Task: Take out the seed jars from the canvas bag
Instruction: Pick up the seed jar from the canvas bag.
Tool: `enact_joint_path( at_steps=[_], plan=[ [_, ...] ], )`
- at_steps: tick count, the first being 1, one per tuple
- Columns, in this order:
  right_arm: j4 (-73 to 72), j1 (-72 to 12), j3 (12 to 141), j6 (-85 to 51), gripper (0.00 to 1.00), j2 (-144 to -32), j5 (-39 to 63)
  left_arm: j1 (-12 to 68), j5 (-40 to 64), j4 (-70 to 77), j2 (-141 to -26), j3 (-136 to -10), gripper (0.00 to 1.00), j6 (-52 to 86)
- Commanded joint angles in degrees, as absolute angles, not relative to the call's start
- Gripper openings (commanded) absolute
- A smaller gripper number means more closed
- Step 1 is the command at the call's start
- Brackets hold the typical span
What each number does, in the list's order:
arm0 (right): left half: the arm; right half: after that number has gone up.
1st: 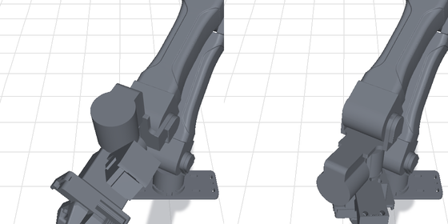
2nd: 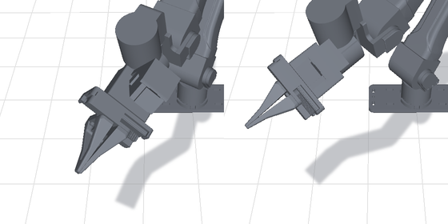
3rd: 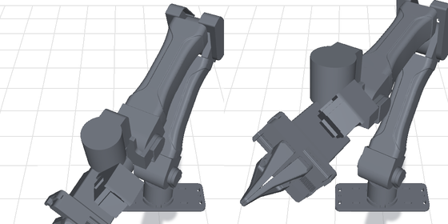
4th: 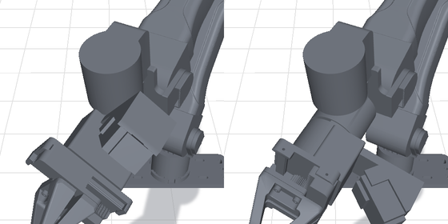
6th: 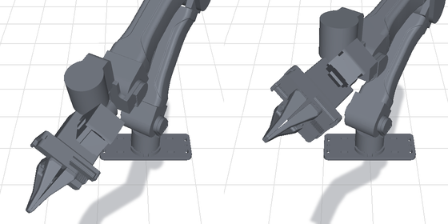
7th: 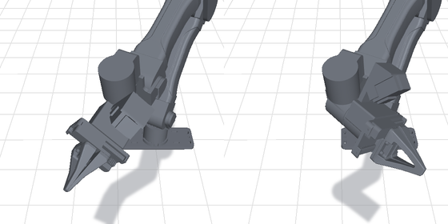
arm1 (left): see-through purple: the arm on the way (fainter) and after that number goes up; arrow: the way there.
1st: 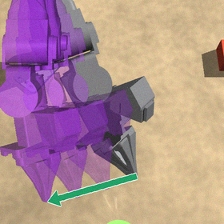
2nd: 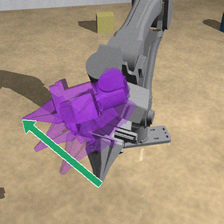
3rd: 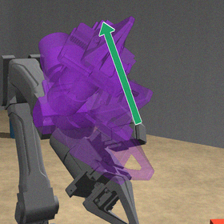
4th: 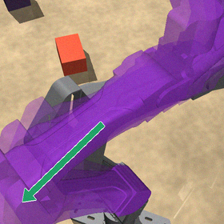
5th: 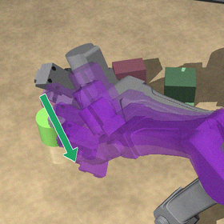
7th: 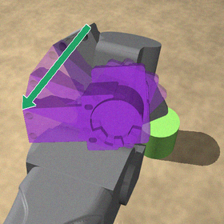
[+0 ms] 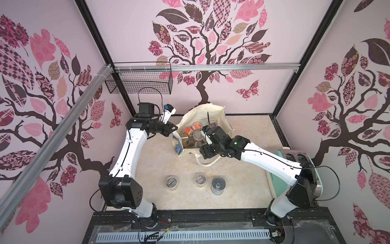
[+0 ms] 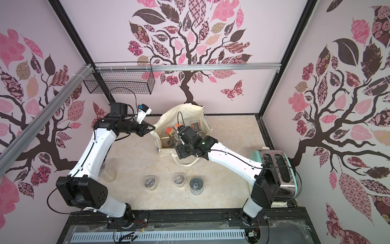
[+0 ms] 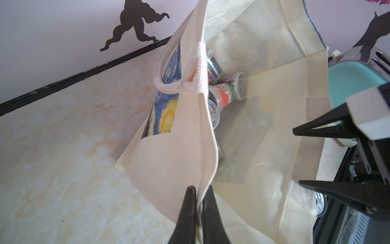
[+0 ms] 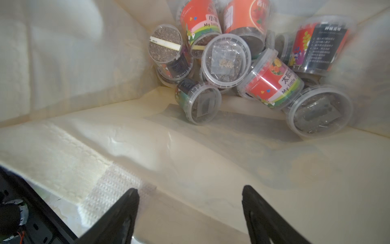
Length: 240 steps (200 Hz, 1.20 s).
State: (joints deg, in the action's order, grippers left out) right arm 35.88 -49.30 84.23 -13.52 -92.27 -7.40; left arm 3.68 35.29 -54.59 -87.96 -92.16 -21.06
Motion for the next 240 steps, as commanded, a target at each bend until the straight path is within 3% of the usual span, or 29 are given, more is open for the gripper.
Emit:
enact_joint_path(
  at_steps=[1, 37, 68, 169, 240],
  plan=[
    [37.3, -48.5, 85.4, -12.9, 0.82, -91.3, -11.2, 4.5, 37.9, -54.3, -87.0, -89.9, 0.00, -21.5],
    [36.1, -46.3, 86.9, -16.2, 0.86, -94.8, -13.7, 4.8, 38.1, -54.5, -85.8, -88.1, 0.00, -23.2],
    [33.8, -46.2, 87.8, -26.6, 0.92, -97.5, -23.6, 5.4, 38.2, -55.0, -85.6, -86.7, 0.00, -23.8],
    [22.8, -41.8, 85.2, -43.3, 0.89, -102.8, -19.2, 8.6, 37.7, -56.8, -84.1, -83.7, 0.00, -26.5],
    [21.7, -40.3, 86.9, -38.7, 0.91, -107.0, -17.1, 9.9, 37.7, -58.5, -83.1, -82.5, 0.00, -28.8]
  ],
)
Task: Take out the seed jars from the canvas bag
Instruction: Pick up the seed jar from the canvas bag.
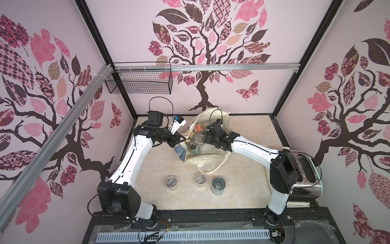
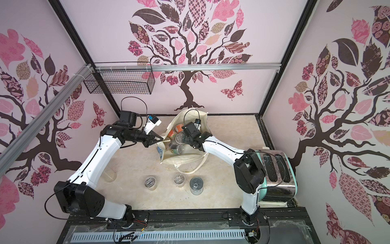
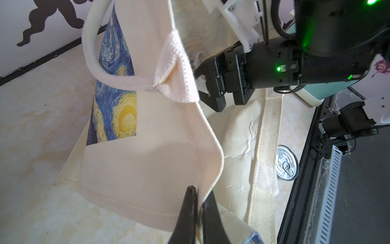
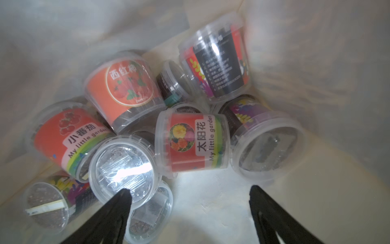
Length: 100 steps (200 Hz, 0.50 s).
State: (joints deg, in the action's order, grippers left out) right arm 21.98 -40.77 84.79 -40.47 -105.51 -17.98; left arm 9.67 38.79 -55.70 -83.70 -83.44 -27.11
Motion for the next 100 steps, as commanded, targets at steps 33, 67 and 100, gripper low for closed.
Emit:
enact_joint_path(
  at_steps=[33, 67, 100],
  plan=[
    [20.4, -40.4, 86.1, -37.8, 0.89, -106.5, -10.6, 9.8, 37.7, -59.1, -82.9, -83.1, 0.00, -28.7],
    [18.0, -41.9, 86.0, -37.4, 0.89, -107.1, -7.4, 9.9, 38.5, -59.5, -83.4, -84.0, 0.00, -28.3],
    [18.2, -43.1, 88.5, -35.5, 0.88, -109.5, -8.5, 9.9, 39.1, -60.4, -83.9, -85.4, 0.00, -27.9]
  ],
)
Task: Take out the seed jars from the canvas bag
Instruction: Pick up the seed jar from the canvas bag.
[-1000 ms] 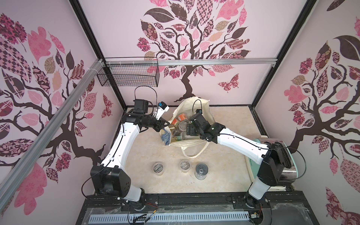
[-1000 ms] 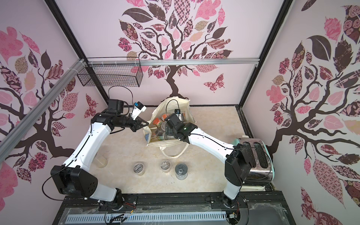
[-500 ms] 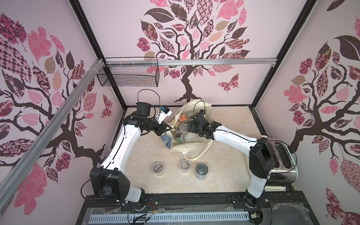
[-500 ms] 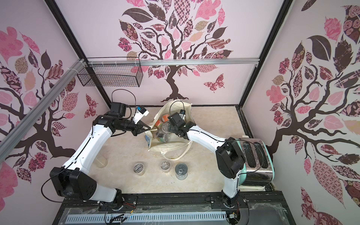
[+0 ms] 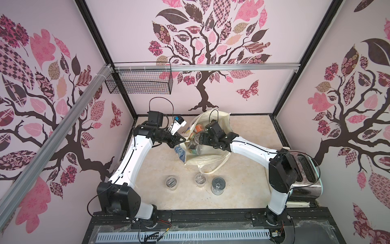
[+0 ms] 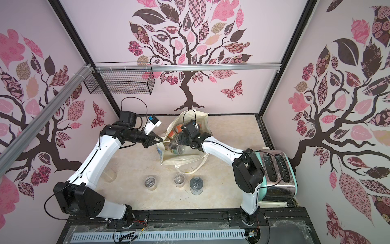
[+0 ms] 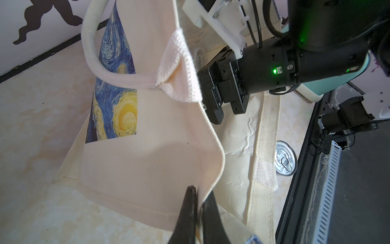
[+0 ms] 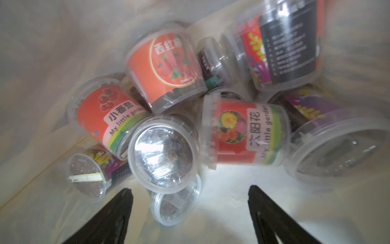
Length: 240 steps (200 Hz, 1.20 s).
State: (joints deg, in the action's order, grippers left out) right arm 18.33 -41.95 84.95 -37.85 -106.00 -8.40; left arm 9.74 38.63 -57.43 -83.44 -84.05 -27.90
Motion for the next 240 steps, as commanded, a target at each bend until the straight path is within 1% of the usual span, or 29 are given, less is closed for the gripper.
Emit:
enact_joint_path(
  at_steps=[1, 23, 88, 155, 185, 213, 240],
  plan=[
    [18.3, -43.1, 88.6, -35.5, 0.88, -109.6, -8.7, 9.9, 39.1, -60.4, -84.0, -85.4, 0.00, -27.9],
    [20.5, -43.1, 90.4, -36.7, 0.89, -111.0, -10.9, 9.9, 38.8, -60.3, -84.3, -85.9, 0.00, -27.6],
    [19.7, -43.4, 92.7, -40.6, 0.89, -116.0, -7.5, 9.9, 38.9, -60.6, -84.3, -86.5, 0.00, -27.4],
    [20.6, -43.5, 96.9, -41.1, 0.86, -119.3, -9.9, 9.8, 39.1, -60.9, -84.8, -87.1, 0.00, -27.6],
    [20.5, -43.8, 97.7, -42.2, 0.87, -119.5, -8.5, 9.9, 39.2, -61.1, -84.7, -87.2, 0.00, -27.7],
    [19.9, -43.9, 98.1, -42.5, 0.88, -120.3, -10.2, 9.8, 39.2, -61.2, -85.0, -87.8, 0.00, -27.5],
    [19.5, -44.0, 99.4, -39.5, 0.88, -122.0, -12.5, 9.9, 39.9, -61.3, -84.9, -87.7, 0.00, -27.6]
  ],
)
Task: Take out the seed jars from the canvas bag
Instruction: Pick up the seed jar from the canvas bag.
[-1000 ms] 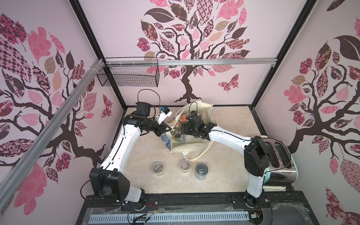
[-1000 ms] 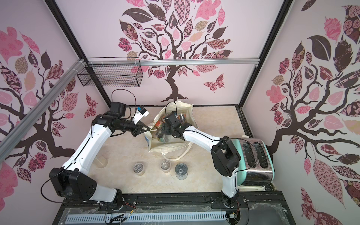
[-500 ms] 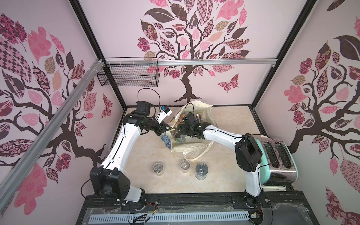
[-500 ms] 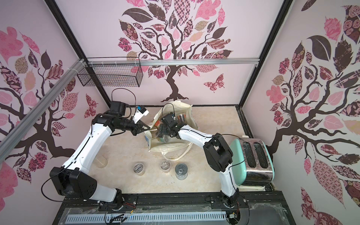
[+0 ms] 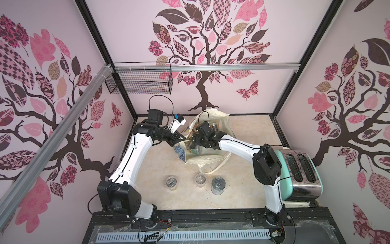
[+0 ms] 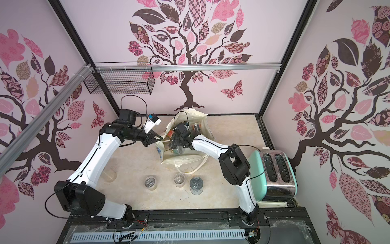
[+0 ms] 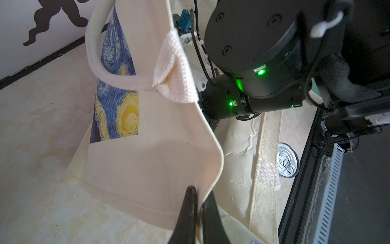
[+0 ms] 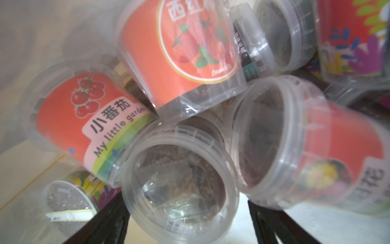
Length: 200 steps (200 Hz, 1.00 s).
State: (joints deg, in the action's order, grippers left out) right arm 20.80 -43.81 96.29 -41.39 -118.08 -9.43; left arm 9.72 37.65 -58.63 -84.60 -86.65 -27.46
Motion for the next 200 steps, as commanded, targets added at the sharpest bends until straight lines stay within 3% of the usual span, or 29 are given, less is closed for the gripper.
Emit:
enact_joint_path(
  at_steps=[1, 113, 200],
  plan=[
    [19.5, -44.0, 99.5, -39.5, 0.88, -122.1, -12.6, 9.9, 39.9, -61.4, -84.9, -87.7, 0.00, -27.6],
    [16.7, -44.2, 99.1, -32.1, 0.75, -123.3, -19.4, 9.9, 39.4, -62.3, -85.1, -89.6, 0.00, -27.9],
    [10.8, -44.2, 94.3, -28.2, 0.67, -118.4, -14.6, 9.8, 38.1, -61.8, -84.8, -89.2, 0.00, -26.5]
  ],
)
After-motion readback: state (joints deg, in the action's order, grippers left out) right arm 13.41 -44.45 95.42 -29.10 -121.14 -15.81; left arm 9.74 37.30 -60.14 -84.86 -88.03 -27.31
